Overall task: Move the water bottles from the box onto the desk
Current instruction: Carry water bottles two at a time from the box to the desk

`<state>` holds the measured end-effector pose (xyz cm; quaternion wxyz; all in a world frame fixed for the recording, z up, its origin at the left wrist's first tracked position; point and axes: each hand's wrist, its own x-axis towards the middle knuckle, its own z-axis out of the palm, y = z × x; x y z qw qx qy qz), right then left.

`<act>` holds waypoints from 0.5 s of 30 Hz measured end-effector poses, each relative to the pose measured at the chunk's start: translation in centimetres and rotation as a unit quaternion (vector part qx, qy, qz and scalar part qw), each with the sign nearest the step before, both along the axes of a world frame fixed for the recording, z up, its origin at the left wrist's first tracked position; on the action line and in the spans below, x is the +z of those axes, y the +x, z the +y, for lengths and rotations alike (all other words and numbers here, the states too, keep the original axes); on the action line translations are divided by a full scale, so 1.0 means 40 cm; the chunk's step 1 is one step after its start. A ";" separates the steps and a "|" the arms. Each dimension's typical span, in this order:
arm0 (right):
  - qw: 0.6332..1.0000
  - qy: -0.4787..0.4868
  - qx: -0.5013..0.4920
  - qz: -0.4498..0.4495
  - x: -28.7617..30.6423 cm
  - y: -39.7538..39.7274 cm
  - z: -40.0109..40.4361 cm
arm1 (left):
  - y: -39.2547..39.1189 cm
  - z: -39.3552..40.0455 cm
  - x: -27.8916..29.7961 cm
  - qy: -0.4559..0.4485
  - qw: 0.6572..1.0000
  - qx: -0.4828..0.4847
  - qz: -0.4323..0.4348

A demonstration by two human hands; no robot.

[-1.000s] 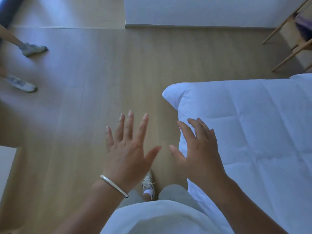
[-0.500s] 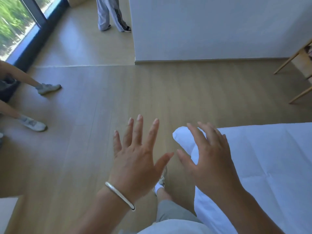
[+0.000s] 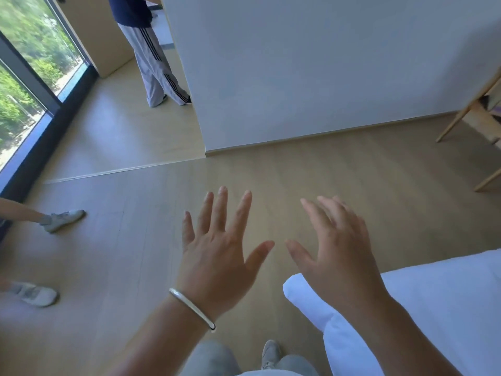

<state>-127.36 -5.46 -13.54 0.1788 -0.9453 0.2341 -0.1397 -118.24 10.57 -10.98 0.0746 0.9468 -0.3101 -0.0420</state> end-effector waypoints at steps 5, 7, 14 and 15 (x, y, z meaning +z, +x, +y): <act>1.000 -0.012 -0.023 0.006 0.037 0.174 -0.088 | 0.199 -0.102 0.016 -0.042 0.999 -0.025 -0.006; 0.999 -0.012 -0.037 0.004 0.054 0.245 -0.119 | 0.284 -0.147 0.023 -0.054 0.997 -0.045 -0.013; 0.991 -0.047 -0.128 0.001 0.139 0.519 -0.250 | 0.628 -0.351 0.071 -0.137 0.976 -0.163 -0.039; 0.988 -0.044 -0.145 0.002 0.155 0.559 -0.270 | 0.677 -0.385 0.084 -0.142 0.972 -0.182 -0.043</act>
